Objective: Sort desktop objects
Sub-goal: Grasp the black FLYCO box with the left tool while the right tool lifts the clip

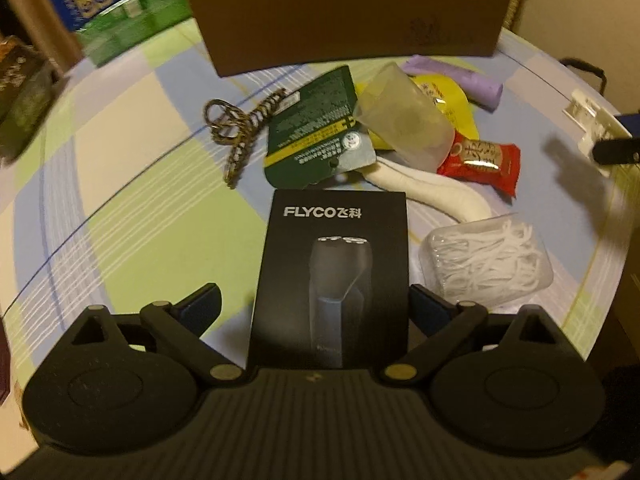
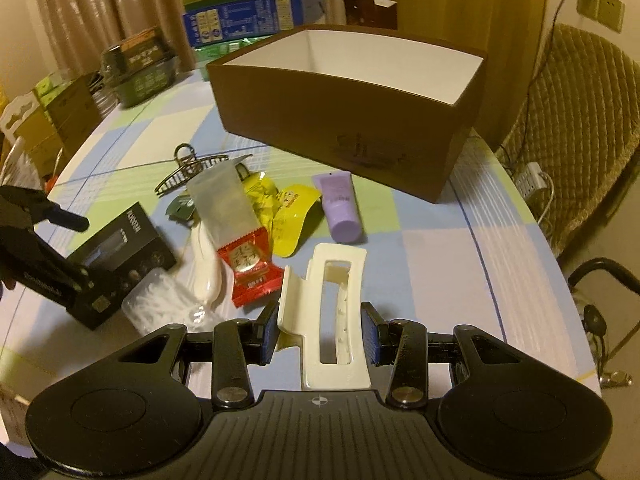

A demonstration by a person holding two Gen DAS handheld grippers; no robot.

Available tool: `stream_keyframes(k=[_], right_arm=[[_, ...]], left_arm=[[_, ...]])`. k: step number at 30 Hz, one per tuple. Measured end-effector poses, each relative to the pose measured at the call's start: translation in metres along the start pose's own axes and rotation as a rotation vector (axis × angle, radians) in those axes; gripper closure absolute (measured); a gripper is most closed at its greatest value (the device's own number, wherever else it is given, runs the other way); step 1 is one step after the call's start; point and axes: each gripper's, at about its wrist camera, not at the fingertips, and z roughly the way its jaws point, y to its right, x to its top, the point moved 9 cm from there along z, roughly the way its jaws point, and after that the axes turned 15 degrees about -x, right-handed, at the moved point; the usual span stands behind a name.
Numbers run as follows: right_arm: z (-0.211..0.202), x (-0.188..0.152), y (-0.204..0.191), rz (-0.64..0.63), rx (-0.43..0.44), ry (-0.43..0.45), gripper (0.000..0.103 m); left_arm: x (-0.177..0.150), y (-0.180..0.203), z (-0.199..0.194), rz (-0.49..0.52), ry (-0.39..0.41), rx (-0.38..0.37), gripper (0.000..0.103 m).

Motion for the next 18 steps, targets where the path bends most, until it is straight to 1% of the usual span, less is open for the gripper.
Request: stream_keyframes(k=[2,4,8,13,18], right_arm=[[0.002,0.002,-0.001,0.017,-0.016,-0.010,0.064],[0.002,0.003,-0.003,0.046,-0.032,-0.025,0.064],[0.006,0.006,-0.007,0.100,-0.069,-0.048,0.064],[0.007,0.003,-0.014,0.175,-0.109,-0.068,0.064],[0.010,0.000,-0.017,0.237,-0.103,-0.105,0.064]], left_arm=[[0.002,-0.001,0.007,0.012,-0.014,-0.026,0.006],[0.002,-0.001,0.014,0.038,-0.029,-0.053,0.011],[0.003,0.001,0.021,0.060,-0.035,-0.123,0.025],[0.000,0.002,0.019,0.076,-0.011,-0.132,0.026],[-0.001,-0.003,0.004,0.046,0.019,-0.142,0.026]])
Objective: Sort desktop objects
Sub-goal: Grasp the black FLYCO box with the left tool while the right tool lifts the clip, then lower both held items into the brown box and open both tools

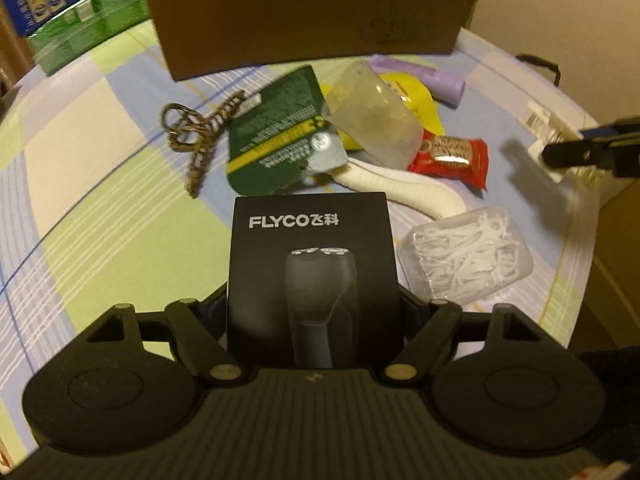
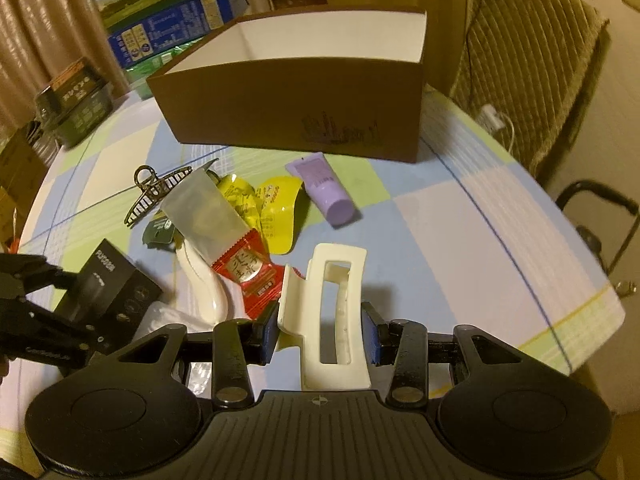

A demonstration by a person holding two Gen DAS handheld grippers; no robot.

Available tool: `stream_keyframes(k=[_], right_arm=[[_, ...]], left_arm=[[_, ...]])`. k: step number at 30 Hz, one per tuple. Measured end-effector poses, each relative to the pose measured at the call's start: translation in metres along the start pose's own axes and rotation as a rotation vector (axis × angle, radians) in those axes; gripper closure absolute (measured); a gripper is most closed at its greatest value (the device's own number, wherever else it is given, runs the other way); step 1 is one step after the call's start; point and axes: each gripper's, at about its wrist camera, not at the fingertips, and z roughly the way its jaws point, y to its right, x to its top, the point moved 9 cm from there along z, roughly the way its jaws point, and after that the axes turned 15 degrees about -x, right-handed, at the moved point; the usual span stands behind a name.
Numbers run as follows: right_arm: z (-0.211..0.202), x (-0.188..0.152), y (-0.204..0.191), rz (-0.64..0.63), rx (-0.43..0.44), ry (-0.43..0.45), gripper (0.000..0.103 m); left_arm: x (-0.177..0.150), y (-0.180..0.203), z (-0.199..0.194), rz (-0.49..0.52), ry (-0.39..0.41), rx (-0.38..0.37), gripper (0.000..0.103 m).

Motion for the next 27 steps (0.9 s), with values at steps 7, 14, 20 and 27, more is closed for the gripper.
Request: stream_keyframes(k=[7,14,20,27], right_arm=[[0.002,0.026,-0.005,-0.022,0.017,0.019,0.064],[-0.007,0.091,-0.013,-0.066,0.076,0.108,0.064],[-0.008,0.150,-0.018,-0.057,0.116,0.181,0.064],[0.009,0.206,-0.015,-0.047,0.082,0.248,0.064]], left_arm=[[0.027,-0.018,-0.034,-0.055,0.092,0.068,0.026],[0.093,-0.030,-0.069,-0.091,0.234,0.113,0.026],[0.163,-0.035,-0.076,-0.079,0.313,0.124,0.026],[0.237,-0.043,-0.064,-0.062,0.349,0.114,0.026]])
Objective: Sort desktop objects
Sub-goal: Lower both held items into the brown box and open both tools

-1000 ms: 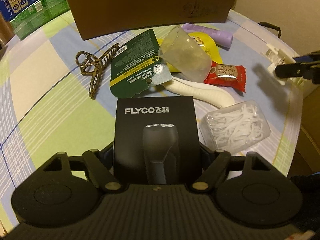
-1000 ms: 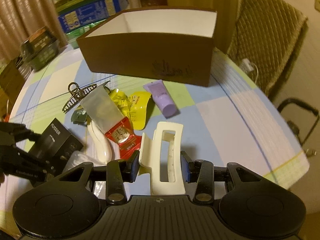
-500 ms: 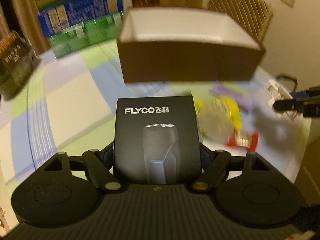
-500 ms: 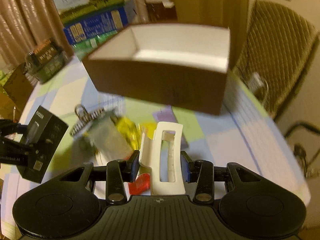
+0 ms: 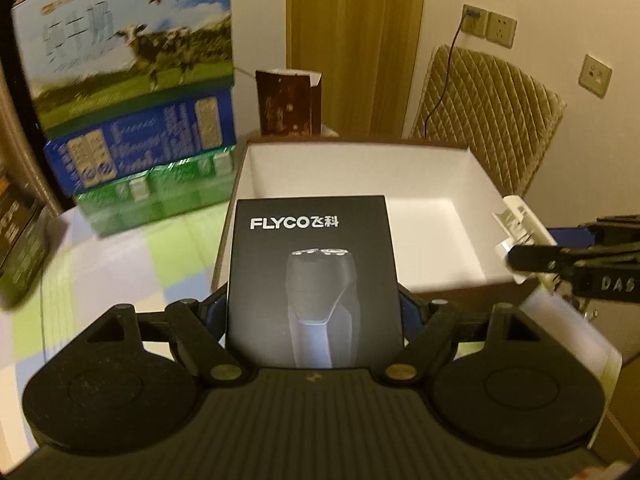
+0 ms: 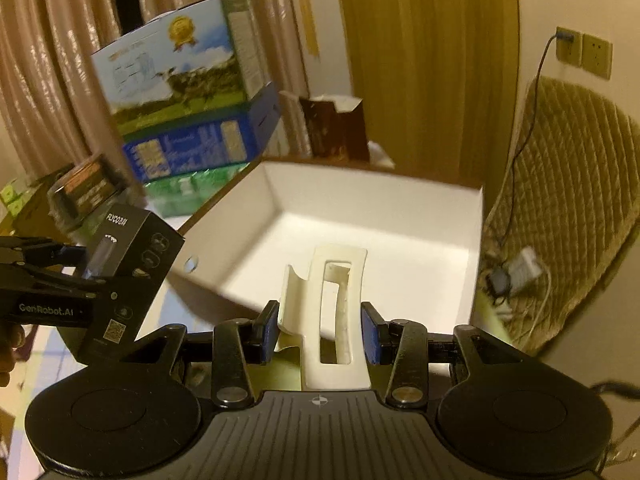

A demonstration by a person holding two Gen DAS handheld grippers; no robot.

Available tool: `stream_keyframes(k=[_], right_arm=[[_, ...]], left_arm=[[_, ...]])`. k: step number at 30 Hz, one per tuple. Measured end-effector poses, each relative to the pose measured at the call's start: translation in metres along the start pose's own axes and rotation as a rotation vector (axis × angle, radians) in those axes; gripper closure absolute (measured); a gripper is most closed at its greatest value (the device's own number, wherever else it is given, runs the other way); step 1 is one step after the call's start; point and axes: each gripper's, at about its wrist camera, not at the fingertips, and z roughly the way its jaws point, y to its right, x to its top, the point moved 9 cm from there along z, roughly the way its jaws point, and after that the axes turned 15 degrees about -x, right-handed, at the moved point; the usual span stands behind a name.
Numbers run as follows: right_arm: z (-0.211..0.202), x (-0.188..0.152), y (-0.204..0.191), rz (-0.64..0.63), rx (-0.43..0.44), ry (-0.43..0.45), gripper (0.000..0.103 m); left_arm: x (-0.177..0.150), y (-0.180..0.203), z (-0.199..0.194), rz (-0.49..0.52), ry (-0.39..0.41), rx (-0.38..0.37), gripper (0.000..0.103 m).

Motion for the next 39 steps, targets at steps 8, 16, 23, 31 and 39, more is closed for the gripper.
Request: stream_keyframes(k=[8,16,23,31,39], right_arm=[[0.047,0.031,0.020,0.038,-0.054,-0.014,0.064],[0.089,0.036,0.032,0.050,-0.082,-0.065,0.064],[0.119,0.026,0.038,0.034,-0.117,-0.121,0.064],[0.140,0.021,0.039,-0.002,-0.140,-0.146,0.064],[0.154,0.019,0.043,-0.026,-0.156,-0.166,0.064]], left_arm=[[0.044,-0.005,0.056,0.024,-0.014,0.021,0.026],[0.063,-0.024,0.115,0.043,-0.066,0.065,0.026],[0.061,-0.040,0.155,0.050,-0.095,0.096,0.026],[0.035,-0.057,0.188,0.016,-0.203,0.111,0.026],[0.035,-0.055,0.180,0.029,-0.206,0.107,0.024]])
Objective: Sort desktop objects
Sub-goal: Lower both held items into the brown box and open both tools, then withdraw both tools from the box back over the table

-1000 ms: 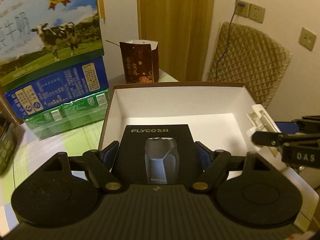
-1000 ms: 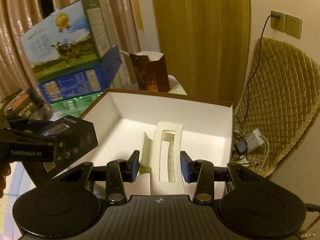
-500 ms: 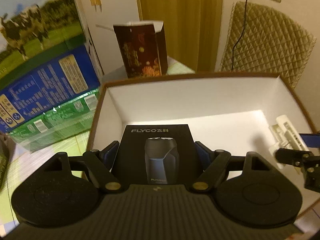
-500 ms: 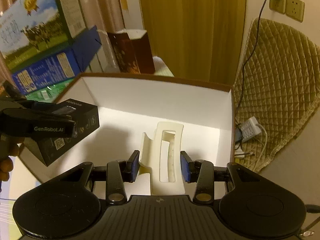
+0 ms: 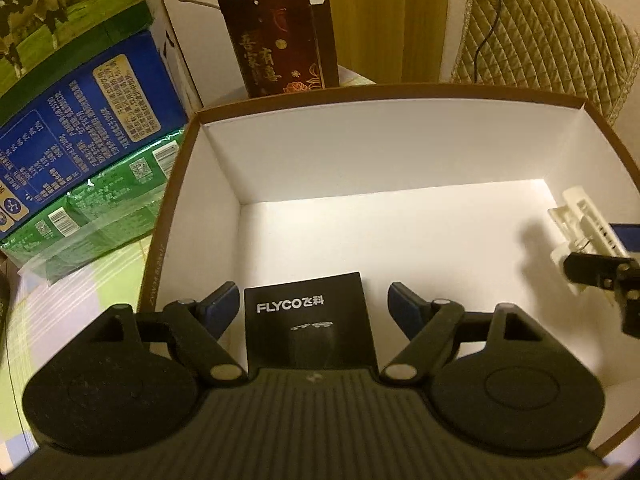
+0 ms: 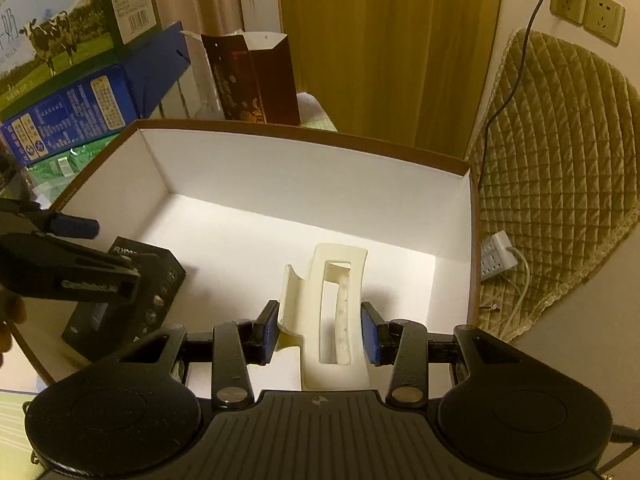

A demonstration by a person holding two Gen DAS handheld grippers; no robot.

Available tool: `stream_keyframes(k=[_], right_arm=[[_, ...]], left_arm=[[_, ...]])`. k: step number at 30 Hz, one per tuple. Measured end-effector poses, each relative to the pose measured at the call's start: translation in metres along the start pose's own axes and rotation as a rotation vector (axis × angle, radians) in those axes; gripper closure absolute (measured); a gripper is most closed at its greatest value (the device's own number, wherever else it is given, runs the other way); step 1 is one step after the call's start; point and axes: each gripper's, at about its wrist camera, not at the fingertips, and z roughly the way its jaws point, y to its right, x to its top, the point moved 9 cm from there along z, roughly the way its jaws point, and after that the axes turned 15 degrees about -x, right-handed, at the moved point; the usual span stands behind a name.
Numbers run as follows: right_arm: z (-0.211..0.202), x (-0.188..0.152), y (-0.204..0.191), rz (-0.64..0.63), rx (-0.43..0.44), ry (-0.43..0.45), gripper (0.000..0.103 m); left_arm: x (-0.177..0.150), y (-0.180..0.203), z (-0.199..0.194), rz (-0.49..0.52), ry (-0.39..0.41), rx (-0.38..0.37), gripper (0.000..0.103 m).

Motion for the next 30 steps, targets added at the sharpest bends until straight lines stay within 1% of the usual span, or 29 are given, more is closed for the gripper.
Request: stream_keyframes(k=[8,9,10,12,13,14,15,16,17,18,20,21,27,30], right_arm=[[0.009,-0.002,-0.003,-0.027,-0.009,-0.013,0.064],[0.010,-0.002,-0.003,-0.030,-0.018,-0.010,0.064],[0.010,-0.002,-0.004,-0.036,-0.016,-0.006,0.061],[0.007,-0.001,-0.006,-0.049,0.007,0.014,0.051],[0.004,-0.001,-0.008,-0.054,0.025,0.021,0.043],[0.001,0.000,-0.010,-0.059,0.041,0.032,0.027],[-0.003,0.000,-0.010,-0.062,0.038,0.049,0.019],[-0.007,0.001,-0.009,-0.064,0.028,0.070,0.014],[-0.013,0.001,-0.009,-0.069,0.031,0.089,0.012],[-0.018,0.000,-0.009,-0.076,0.045,0.097,0.011],[-0.028,-0.005,-0.007,-0.074,0.071,0.092,0.004],[-0.032,-0.007,-0.005,-0.067,0.078,0.091,0.002],[-0.060,-0.022,0.004,-0.039,0.114,0.082,0.002],[-0.073,-0.026,0.009,-0.029,0.122,0.083,0.002]], left_arm=[[-0.002,0.002,-0.011,0.000,0.003,0.002,0.021],[-0.002,0.003,-0.013,0.001,0.004,0.000,0.019],[-0.002,0.004,-0.015,0.004,0.005,0.003,0.018],[-0.002,0.005,-0.019,0.016,0.008,0.016,0.016],[-0.003,0.006,-0.021,0.022,0.010,0.024,0.014],[-0.003,0.007,-0.024,0.025,0.012,0.030,0.012],[-0.004,0.007,-0.026,0.025,0.013,0.036,0.011],[-0.005,0.007,-0.029,0.024,0.013,0.041,0.011],[-0.006,0.008,-0.032,0.025,0.014,0.043,0.008],[-0.007,0.009,-0.036,0.028,0.016,0.045,0.004],[-0.010,0.014,-0.046,0.045,0.028,0.050,0.001],[-0.011,0.016,-0.049,0.053,0.032,0.053,0.001],[-0.023,0.030,-0.073,0.076,0.030,0.098,0.001],[-0.031,0.034,-0.085,0.055,0.027,0.112,0.001]])
